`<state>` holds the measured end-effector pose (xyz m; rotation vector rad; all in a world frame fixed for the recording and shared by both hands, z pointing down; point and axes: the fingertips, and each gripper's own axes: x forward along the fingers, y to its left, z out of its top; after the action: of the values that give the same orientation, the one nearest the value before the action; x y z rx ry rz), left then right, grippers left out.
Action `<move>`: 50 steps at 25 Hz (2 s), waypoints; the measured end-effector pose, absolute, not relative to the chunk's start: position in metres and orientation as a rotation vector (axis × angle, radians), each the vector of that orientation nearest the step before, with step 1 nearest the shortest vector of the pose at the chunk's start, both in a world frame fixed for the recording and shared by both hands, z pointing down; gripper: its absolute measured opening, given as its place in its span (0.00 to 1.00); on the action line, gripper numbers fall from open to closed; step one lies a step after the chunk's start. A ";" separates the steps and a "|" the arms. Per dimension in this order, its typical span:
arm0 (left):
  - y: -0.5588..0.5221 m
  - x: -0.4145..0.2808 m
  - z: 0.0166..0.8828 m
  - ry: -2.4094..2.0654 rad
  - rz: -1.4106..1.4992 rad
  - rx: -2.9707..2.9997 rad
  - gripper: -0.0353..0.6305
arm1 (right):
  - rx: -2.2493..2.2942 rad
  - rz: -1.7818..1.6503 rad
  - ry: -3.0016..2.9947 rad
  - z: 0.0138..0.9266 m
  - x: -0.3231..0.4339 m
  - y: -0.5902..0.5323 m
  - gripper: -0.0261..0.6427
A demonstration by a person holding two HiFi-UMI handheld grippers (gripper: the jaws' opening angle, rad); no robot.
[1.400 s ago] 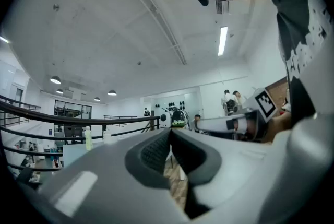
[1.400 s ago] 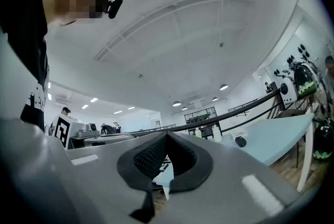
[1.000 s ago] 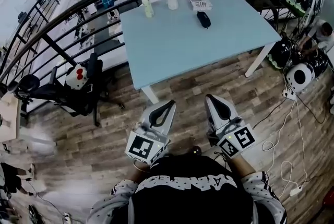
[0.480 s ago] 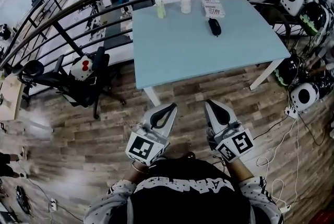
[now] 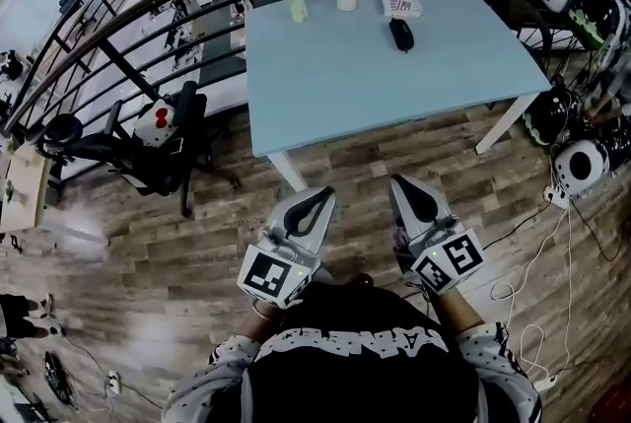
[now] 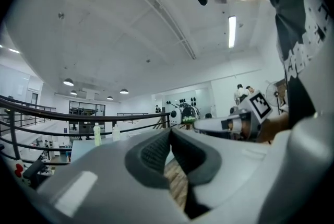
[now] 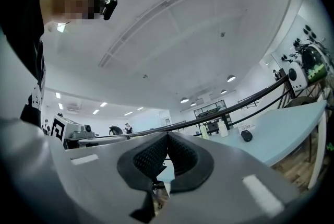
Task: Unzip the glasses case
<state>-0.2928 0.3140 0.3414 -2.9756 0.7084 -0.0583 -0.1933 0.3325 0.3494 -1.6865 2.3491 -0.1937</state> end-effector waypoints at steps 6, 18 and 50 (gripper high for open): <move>0.314 -0.281 0.346 0.671 -0.077 -2.981 0.05 | -1.742 -0.190 2.335 0.355 -0.178 0.341 0.02; 0.272 -0.215 0.355 0.511 0.002 -3.051 0.05 | -1.925 -0.192 2.229 0.366 -0.115 0.332 0.02; 0.083 -0.062 0.375 0.363 -0.012 -3.158 0.05 | -2.163 -0.290 2.112 0.375 0.044 0.165 0.02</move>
<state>-0.0621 0.0832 0.3748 -3.1576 0.3630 -0.0122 0.0437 0.1647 0.3751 -2.1631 2.1118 -0.2904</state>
